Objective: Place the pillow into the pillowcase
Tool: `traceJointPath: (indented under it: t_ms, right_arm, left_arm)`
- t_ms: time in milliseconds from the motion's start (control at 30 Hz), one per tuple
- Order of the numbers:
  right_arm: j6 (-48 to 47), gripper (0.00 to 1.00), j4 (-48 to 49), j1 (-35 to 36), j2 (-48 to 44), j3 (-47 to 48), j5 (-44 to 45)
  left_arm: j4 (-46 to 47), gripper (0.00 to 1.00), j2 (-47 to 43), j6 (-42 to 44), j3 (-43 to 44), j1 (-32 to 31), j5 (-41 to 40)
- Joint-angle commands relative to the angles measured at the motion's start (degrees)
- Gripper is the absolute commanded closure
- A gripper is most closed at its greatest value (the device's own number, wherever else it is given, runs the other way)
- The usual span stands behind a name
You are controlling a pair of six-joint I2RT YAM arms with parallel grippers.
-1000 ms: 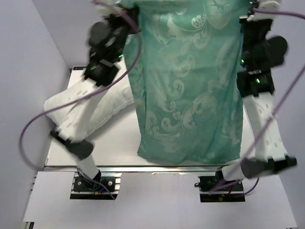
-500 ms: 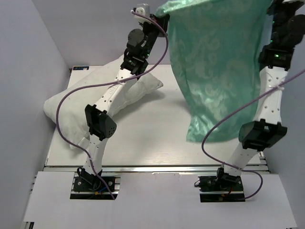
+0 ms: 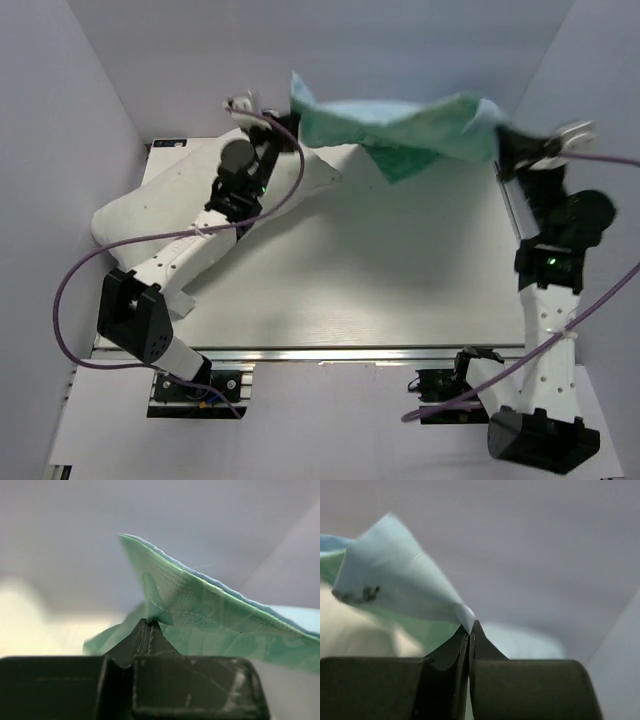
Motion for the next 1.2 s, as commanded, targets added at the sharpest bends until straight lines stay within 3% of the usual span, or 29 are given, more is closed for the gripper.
traceJointPath:
  t_ms: [0,133,200,233,300,333,400,433,500,533,667,733,900,967,1000,1167]
  right_arm:
    - [1.50,1.00,-4.70,4.00,-11.04,-16.20,-7.67]
    - [5.12,1.00,-11.73,11.91,-20.30,-25.20,-17.10]
    - [5.46,1.00,-22.75,16.56,-22.32,-26.18,-21.30]
    - [5.82,0.99,-26.65,17.63,-23.03,-26.61,-22.20]
    - [9.23,0.95,-32.97,19.65,-25.66,-31.00,-24.05]
    - [9.25,0.87,-36.15,20.01,-26.63,-32.14,-23.97]
    - [7.85,0.70,-42.48,20.28,-28.30,-34.69,-22.49]
    - [6.62,0.54,-49.13,20.37,-28.92,-34.71,-21.87]
    - [4.34,0.31,-55.40,20.28,-28.14,-32.79,-21.95]
    - [2.41,0.12,-59.52,20.37,-27.70,-31.81,-22.03]
    - [-1.30,0.11,-61.32,20.28,-25.33,-27.33,-22.12]
    - [1.92,0.11,-58.61,20.37,-23.31,-26.45,-17.75]
    - [12.92,0.11,-50.69,20.37,-11.40,-23.99,7.60]
    - [14.69,0.11,-50.42,20.28,-6.01,-20.06,12.74]
    - [15.31,0.11,-50.08,20.28,-0.77,-18.46,16.86]
    - [15.05,0.11,-49.10,20.28,17.60,-5.74,33.19]
  left_arm:
    - [-2.23,1.00,-5.84,-3.53,-15.32,0.67,-4.08]
    - [-7.93,1.00,-15.61,-10.03,-30.63,0.67,-5.84]
    - [-13.72,1.00,-18.69,-12.57,-36.61,0.67,-8.02]
    - [-16.53,0.94,-21.49,-13.72,-37.76,0.67,-8.82]
    - [-22.78,0.68,-23.62,-13.64,-38.91,0.58,-9.88]
    - [-25.15,0.41,-25.37,-13.38,-38.56,0.67,-10.58]
    - [-32.35,0.15,-26.87,-12.76,-36.47,0.67,-11.46]
    - [-34.38,0.02,-27.58,-12.68,-35.84,0.67,-12.86]
    - [-39.74,0.02,-29.34,-13.55,-33.83,0.67,-14.10]
    - [-42.37,0.02,-29.86,-13.64,-33.29,0.67,-15.41]
    - [-45.64,0.02,-32.24,-14.52,-31.45,0.58,-17.26]
    - [-47.74,0.02,-32.07,-14.43,-29.35,0.67,-17.35]
    - [-49.61,0.02,-25.41,-11.36,-24.77,0.58,-8.50]
    - [-49.61,0.02,-22.24,-10.92,-23.37,0.41,-4.45]
    - [-48.99,0.02,-20.66,-10.74,-23.27,-0.38,-0.26]
    - [-46.01,0.02,-8.71,-11.88,-21.52,-7.57,4.44]
